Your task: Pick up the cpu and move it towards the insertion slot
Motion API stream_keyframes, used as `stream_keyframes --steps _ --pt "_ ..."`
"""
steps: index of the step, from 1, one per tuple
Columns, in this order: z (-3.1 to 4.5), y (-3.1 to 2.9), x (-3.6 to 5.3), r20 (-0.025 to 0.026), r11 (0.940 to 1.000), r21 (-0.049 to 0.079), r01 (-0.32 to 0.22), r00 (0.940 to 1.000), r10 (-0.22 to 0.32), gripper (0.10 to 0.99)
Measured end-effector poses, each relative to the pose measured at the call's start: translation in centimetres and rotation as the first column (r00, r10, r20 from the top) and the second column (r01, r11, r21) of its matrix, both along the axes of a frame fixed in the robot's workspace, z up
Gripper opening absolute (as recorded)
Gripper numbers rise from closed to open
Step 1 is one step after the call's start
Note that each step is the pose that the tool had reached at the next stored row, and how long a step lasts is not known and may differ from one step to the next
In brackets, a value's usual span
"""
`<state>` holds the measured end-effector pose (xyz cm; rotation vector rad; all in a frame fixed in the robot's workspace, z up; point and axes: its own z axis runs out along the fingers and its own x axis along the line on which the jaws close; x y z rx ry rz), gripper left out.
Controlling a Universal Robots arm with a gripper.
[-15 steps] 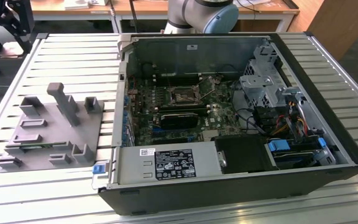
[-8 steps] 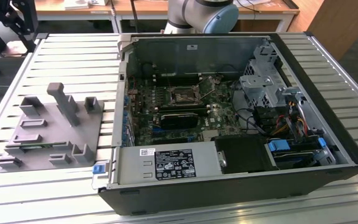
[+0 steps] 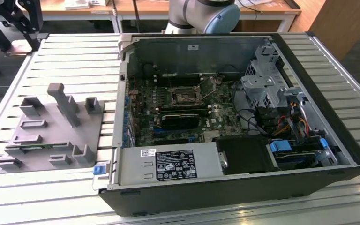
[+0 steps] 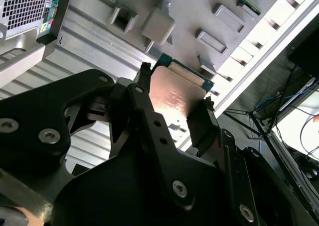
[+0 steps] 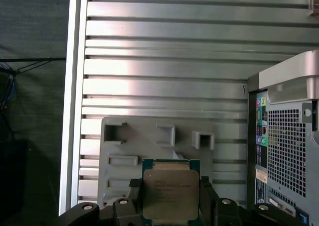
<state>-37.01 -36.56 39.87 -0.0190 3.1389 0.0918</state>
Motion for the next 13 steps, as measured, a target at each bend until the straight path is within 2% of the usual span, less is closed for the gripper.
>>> stream_keyframes --steps 13 --pt "0.0 0.69 1.32 -0.0001 1.0 0.0 0.0 1.0 0.0 0.541"
